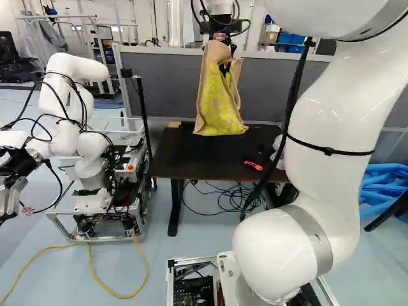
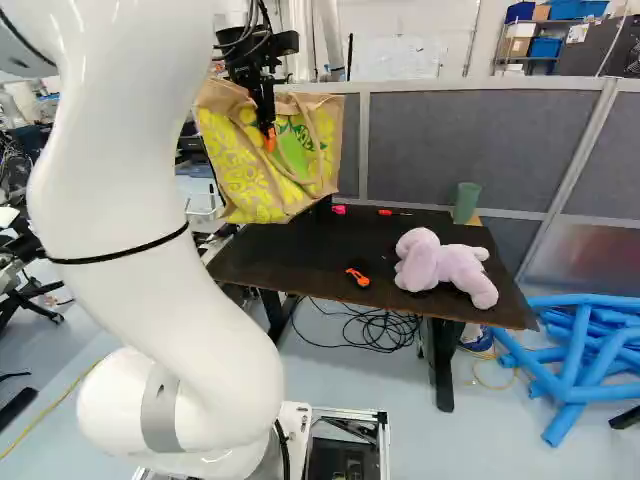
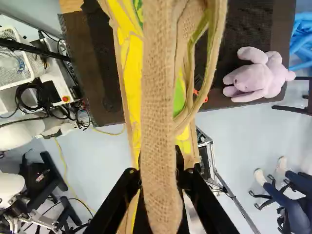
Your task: Pick up the bag on the ground and place it on the table
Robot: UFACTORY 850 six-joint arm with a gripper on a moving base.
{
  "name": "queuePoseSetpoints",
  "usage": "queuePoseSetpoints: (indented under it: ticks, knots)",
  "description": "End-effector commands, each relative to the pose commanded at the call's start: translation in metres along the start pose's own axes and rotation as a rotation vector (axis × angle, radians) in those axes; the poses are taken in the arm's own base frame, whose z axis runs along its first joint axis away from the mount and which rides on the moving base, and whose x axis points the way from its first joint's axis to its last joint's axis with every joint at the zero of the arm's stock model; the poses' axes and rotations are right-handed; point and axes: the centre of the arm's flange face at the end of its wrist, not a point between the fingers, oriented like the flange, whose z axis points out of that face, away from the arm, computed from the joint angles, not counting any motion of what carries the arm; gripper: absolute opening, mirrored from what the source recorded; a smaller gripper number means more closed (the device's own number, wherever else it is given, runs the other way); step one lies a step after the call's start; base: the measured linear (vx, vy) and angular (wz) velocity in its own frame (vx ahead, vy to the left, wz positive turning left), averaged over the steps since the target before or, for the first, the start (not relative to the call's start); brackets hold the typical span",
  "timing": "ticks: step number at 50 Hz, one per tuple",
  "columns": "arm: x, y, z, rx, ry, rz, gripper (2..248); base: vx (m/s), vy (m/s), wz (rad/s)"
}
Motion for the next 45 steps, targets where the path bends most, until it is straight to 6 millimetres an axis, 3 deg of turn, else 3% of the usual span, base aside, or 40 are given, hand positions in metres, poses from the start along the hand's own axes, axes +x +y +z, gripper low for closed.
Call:
queuePoseSetpoints:
  ticks: [45]
  knots:
    - [0.029,-0.009,0.067,-0.042,-0.116,0.008,35,0.000,0.000,0.000]
